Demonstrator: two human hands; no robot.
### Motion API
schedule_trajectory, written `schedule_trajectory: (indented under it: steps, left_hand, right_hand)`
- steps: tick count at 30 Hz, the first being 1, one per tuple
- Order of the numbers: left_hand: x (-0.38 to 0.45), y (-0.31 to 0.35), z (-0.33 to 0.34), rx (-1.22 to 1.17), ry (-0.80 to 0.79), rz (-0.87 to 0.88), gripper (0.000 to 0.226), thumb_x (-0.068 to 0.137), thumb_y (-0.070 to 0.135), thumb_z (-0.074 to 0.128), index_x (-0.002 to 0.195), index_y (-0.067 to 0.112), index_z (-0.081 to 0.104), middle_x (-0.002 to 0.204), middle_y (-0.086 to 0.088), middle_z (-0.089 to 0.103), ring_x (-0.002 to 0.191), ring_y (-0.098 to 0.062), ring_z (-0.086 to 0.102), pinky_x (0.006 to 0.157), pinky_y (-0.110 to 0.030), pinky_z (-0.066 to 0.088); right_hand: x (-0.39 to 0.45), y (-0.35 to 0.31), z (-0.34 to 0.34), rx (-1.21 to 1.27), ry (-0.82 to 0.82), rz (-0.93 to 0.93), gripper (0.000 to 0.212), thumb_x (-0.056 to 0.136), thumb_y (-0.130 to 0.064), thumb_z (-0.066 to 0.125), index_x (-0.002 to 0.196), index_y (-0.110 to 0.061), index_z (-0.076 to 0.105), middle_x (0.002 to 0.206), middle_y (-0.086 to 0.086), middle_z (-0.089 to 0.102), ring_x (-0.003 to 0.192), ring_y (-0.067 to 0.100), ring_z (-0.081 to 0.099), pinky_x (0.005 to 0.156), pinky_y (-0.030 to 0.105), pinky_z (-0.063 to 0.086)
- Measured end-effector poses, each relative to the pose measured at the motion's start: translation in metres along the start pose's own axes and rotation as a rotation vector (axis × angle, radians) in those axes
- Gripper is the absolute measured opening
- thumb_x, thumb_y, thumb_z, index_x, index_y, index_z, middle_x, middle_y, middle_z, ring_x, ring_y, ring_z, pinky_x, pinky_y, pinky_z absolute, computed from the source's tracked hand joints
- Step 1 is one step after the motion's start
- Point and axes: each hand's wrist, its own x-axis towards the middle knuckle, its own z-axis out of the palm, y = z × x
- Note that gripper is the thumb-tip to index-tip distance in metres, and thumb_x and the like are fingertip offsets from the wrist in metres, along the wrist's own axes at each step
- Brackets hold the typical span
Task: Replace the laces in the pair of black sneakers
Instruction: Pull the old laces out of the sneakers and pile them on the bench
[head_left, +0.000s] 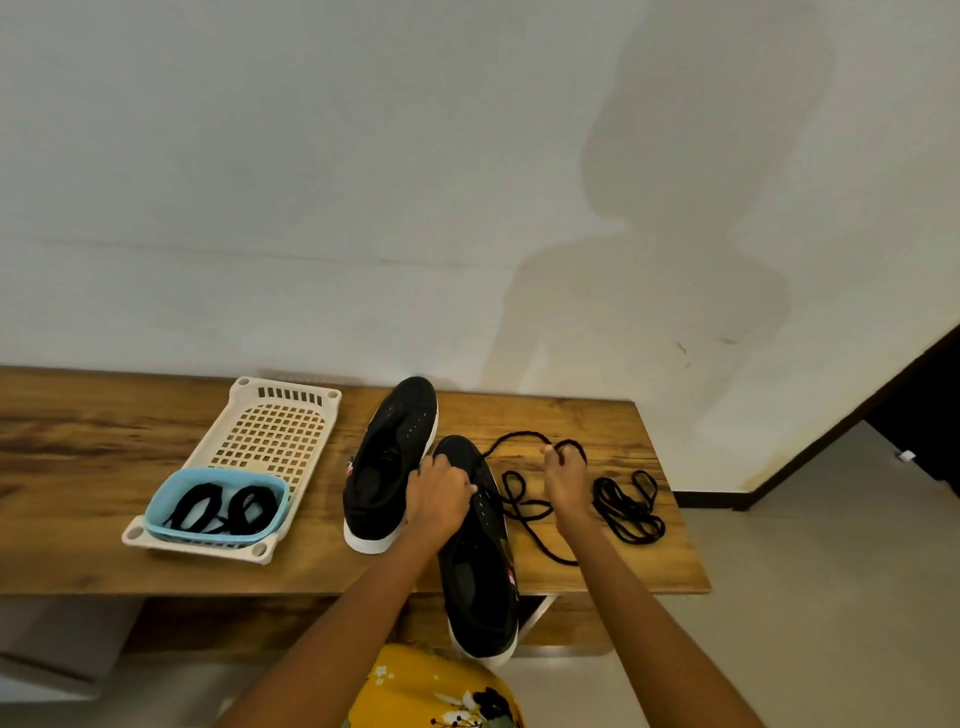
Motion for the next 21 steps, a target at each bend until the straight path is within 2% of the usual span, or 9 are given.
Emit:
schedule_trajectory:
  steps: [1, 3, 6, 8, 11, 14, 17, 19, 21]
  left_hand:
    - [0.001, 0.003, 0.002, 0.038, -0.006, 0.01, 0.037, 0.096, 0.042, 0.043, 0.113, 0.017, 0.065, 0.123, -0.006, 0.054, 0.118, -0.023, 0.045, 0.096, -0.036, 0.038]
    - [0.004, 0.006, 0.005, 0.037, -0.051, -0.007, 0.043, 0.096, 0.048, 0.04, 0.113, 0.016, 0.064, 0.121, -0.006, 0.055, 0.118, -0.024, 0.046, 0.098, -0.037, 0.034]
    - [0.011, 0.004, 0.01, -0.105, -0.077, -0.064, 0.033, 0.097, 0.04, 0.042, 0.114, 0.02, 0.062, 0.121, -0.004, 0.057, 0.117, -0.022, 0.048, 0.099, -0.037, 0.035]
    - [0.013, 0.002, 0.011, -0.297, -0.052, -0.135, 0.026, 0.097, 0.028, 0.043, 0.11, 0.023, 0.066, 0.118, 0.0, 0.063, 0.113, -0.019, 0.053, 0.098, -0.036, 0.04]
    - [0.013, 0.001, 0.007, -0.479, -0.069, -0.229, 0.028, 0.096, 0.021, 0.043, 0.103, 0.025, 0.07, 0.112, 0.004, 0.067, 0.106, -0.017, 0.059, 0.099, -0.038, 0.042]
    - [0.018, 0.005, 0.004, -0.486, -0.119, -0.308, 0.028, 0.097, 0.027, 0.045, 0.088, 0.023, 0.071, 0.094, 0.0, 0.069, 0.094, -0.02, 0.062, 0.101, -0.042, 0.04]
    - [0.022, 0.009, 0.004, -0.498, -0.153, -0.333, 0.035, 0.093, 0.041, 0.05, 0.066, 0.022, 0.062, 0.073, -0.002, 0.064, 0.087, -0.022, 0.063, 0.104, -0.043, 0.034]
    - [0.02, 0.01, 0.003, -0.48, -0.173, -0.307, 0.028, 0.091, 0.042, 0.054, 0.076, 0.022, 0.066, 0.081, 0.001, 0.067, 0.094, -0.019, 0.061, 0.106, -0.041, 0.03]
    - [0.017, 0.008, 0.004, -0.431, -0.154, -0.277, 0.017, 0.09, 0.036, 0.056, 0.093, 0.023, 0.067, 0.099, 0.003, 0.068, 0.104, -0.017, 0.058, 0.104, -0.038, 0.028]
  right_hand:
    - [0.0, 0.005, 0.0, -0.227, -0.011, -0.089, 0.022, 0.101, -0.024, 0.04, 0.094, -0.009, 0.054, 0.079, 0.003, 0.056, 0.079, 0.024, 0.057, 0.064, 0.032, 0.041]
    - [0.003, 0.015, -0.004, -0.644, -0.049, -0.224, 0.023, 0.1, -0.017, 0.042, 0.112, -0.01, 0.061, 0.104, 0.009, 0.063, 0.093, 0.026, 0.062, 0.068, 0.031, 0.045]
    - [0.008, 0.028, -0.01, -0.926, -0.129, -0.207, 0.029, 0.096, -0.007, 0.046, 0.121, -0.01, 0.06, 0.132, 0.011, 0.05, 0.111, 0.025, 0.057, 0.079, 0.03, 0.049]
    - [0.009, 0.035, -0.01, -0.985, -0.151, -0.212, 0.031, 0.095, -0.006, 0.045, 0.124, -0.009, 0.057, 0.138, 0.012, 0.043, 0.121, 0.026, 0.048, 0.089, 0.033, 0.046]
    - [0.006, 0.041, -0.004, -0.977, -0.157, -0.349, 0.039, 0.096, -0.006, 0.043, 0.134, -0.013, 0.047, 0.139, 0.011, 0.04, 0.13, 0.027, 0.036, 0.103, 0.037, 0.037]
    - [-0.003, 0.034, 0.009, -0.719, -0.226, -0.513, 0.035, 0.095, -0.014, 0.05, 0.13, -0.015, 0.054, 0.127, 0.006, 0.049, 0.123, 0.023, 0.04, 0.099, 0.032, 0.037]
    - [-0.014, 0.029, 0.024, -0.657, -0.303, -0.52, 0.03, 0.094, -0.026, 0.055, 0.121, -0.014, 0.062, 0.117, 0.005, 0.057, 0.117, 0.019, 0.045, 0.092, 0.026, 0.037]
    - [-0.015, 0.029, 0.028, -0.66, -0.248, -0.48, 0.028, 0.093, -0.029, 0.056, 0.116, -0.016, 0.065, 0.115, 0.003, 0.059, 0.115, 0.017, 0.046, 0.086, 0.025, 0.038]
    - [-0.015, 0.027, 0.027, -0.735, -0.207, -0.493, 0.022, 0.093, -0.026, 0.055, 0.108, -0.018, 0.068, 0.111, 0.001, 0.06, 0.112, 0.015, 0.047, 0.08, 0.024, 0.039]
